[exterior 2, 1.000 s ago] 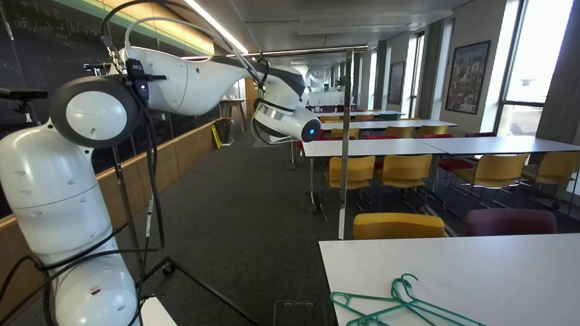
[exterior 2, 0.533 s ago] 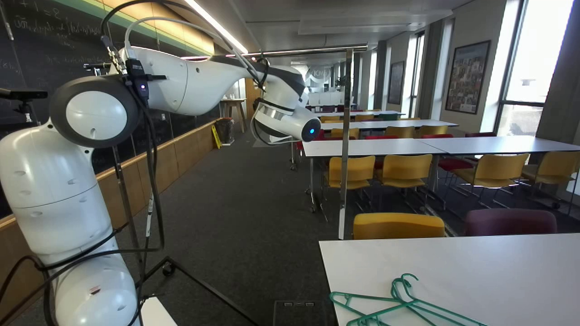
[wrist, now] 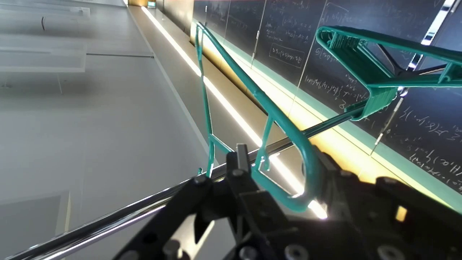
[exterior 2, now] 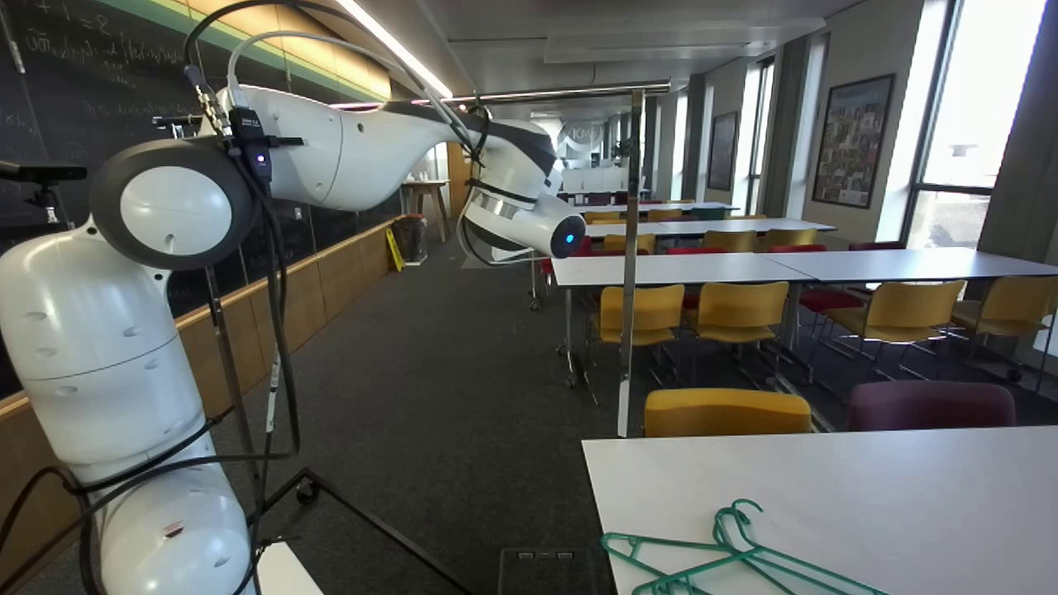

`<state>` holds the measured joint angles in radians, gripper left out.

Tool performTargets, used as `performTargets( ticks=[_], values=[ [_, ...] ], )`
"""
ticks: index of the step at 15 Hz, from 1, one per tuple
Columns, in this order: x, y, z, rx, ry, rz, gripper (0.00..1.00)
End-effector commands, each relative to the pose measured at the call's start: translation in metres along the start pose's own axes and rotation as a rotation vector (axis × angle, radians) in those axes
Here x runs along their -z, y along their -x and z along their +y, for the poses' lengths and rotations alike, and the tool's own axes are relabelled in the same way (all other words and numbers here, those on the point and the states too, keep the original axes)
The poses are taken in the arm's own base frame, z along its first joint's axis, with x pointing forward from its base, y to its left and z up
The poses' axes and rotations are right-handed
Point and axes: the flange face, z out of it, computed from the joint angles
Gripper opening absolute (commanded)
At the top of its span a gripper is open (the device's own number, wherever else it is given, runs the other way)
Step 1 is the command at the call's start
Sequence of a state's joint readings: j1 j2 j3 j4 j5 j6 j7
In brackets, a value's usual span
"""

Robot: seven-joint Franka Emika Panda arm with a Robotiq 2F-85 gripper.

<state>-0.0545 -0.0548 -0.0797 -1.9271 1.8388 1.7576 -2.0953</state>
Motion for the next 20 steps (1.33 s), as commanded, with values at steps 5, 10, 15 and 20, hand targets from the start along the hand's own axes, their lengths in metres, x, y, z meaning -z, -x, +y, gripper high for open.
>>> performTargets(
  ticks=[5,10,15,20],
  values=[
    [0.0063,-0.0108,-0.0088,-0.011,-0.030,0.004,0.00],
    [0.0066,-0.0108,-0.0089,-0.008,-0.032,-0.001,0.01],
    [0.0077,-0.0099,-0.0093,-0.007,-0.033,-0.006,0.01],
    [0.0105,-0.0096,-0.0098,-0.007,-0.027,-0.016,0.44]
  ],
)
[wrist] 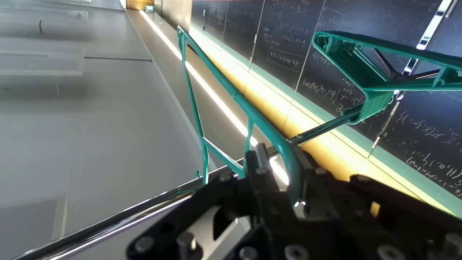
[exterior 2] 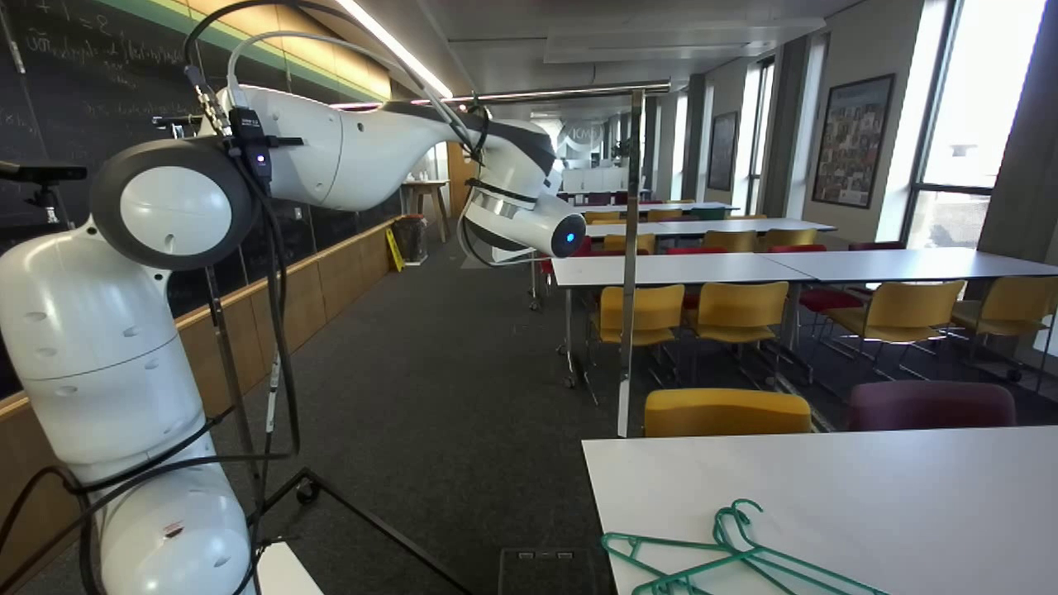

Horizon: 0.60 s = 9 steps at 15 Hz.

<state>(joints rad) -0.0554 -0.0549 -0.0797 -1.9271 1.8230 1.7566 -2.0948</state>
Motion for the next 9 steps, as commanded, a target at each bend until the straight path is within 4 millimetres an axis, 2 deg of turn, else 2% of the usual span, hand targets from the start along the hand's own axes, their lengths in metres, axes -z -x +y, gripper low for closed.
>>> performTargets(
  ticks=[1,2,3,4,5,7,9],
  values=[
    [0.0121,-0.0111,-0.0096,-0.008,-0.019,-0.007,0.53],
    [0.0137,-0.0112,-0.0095,-0.004,-0.018,-0.010,0.60],
    [0.0149,-0.0115,-0.0096,-0.003,-0.017,-0.013,0.16],
    [0.0157,-0.0118,-0.0096,0.000,-0.018,-0.015,0.20],
    [0.0165,-0.0120,-0.0099,0.001,-0.019,-0.017,0.19],
    [0.0181,-0.0125,-0.0101,0.003,-0.019,-0.021,0.04],
    [0.0189,-0.0135,-0.0107,0.006,-0.021,-0.026,0.00]
  ],
)
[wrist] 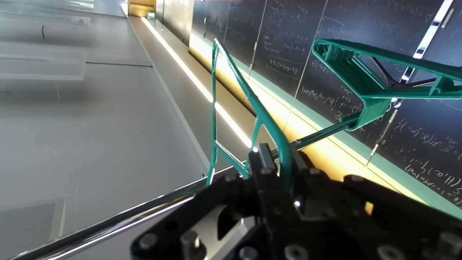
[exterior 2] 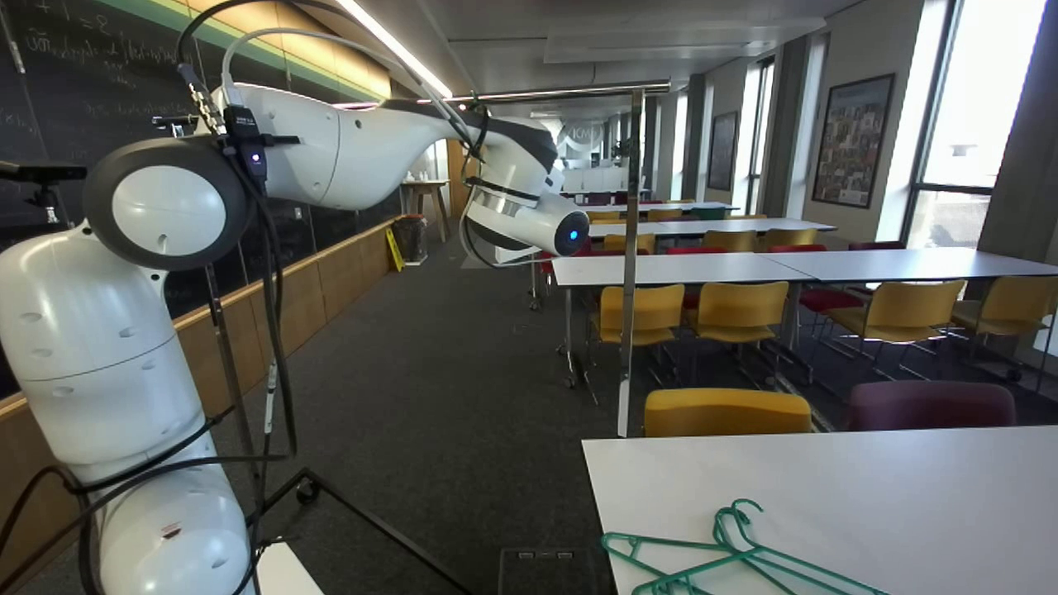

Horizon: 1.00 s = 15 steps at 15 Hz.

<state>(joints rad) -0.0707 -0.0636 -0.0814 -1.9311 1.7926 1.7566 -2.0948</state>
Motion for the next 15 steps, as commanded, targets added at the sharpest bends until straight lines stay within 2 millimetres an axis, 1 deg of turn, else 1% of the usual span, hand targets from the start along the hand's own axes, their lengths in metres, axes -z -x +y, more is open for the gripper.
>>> performTargets(
  ticks=[1,6,8,10,13,15],
  values=[
    [0.010,-0.012,-0.012,-0.005,-0.022,0.000,0.00],
    [0.011,-0.012,-0.012,-0.004,-0.023,-0.005,0.02],
    [0.009,-0.019,-0.012,0.028,-0.032,-0.026,0.02],
    [0.008,-0.039,-0.015,0.079,-0.046,-0.015,0.02],
    [0.011,-0.071,-0.019,0.137,-0.050,-0.003,0.02],
    [0.014,-0.086,-0.023,0.167,-0.044,0.005,0.02]
  ],
)
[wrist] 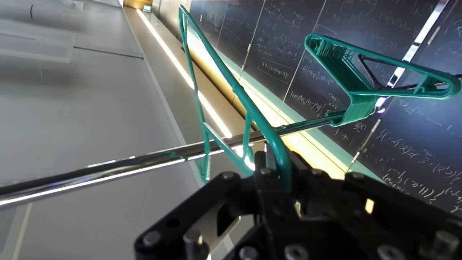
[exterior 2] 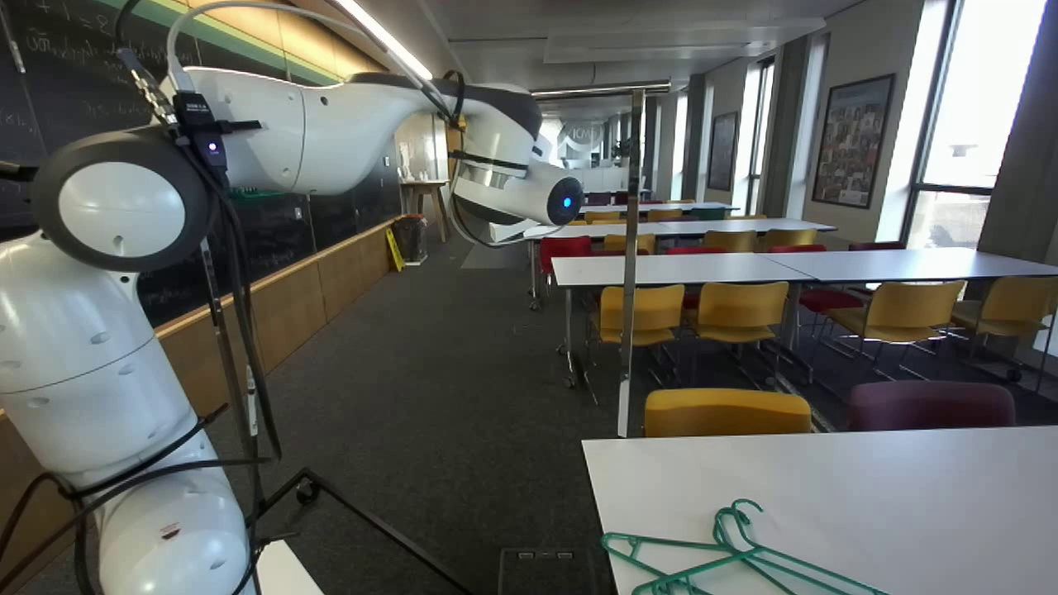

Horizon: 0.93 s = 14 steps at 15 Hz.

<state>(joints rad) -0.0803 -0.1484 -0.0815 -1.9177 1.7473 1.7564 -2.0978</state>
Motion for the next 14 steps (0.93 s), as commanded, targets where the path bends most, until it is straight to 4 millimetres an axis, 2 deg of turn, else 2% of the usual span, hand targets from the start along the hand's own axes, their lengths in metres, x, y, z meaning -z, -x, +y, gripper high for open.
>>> performTargets(
  ticks=[1,4,7,11,14],
  values=[
    [0.013,-0.039,-0.008,0.077,-0.017,0.020,0.02],
    [0.024,-0.059,-0.008,0.123,0.011,0.034,0.02],
    [0.051,-0.064,-0.003,0.138,0.066,0.022,0.02],
    [0.094,-0.048,0.004,0.102,0.113,-0.051,0.02],
    [0.124,-0.023,0.000,0.051,0.075,-0.220,0.02]
  ],
)
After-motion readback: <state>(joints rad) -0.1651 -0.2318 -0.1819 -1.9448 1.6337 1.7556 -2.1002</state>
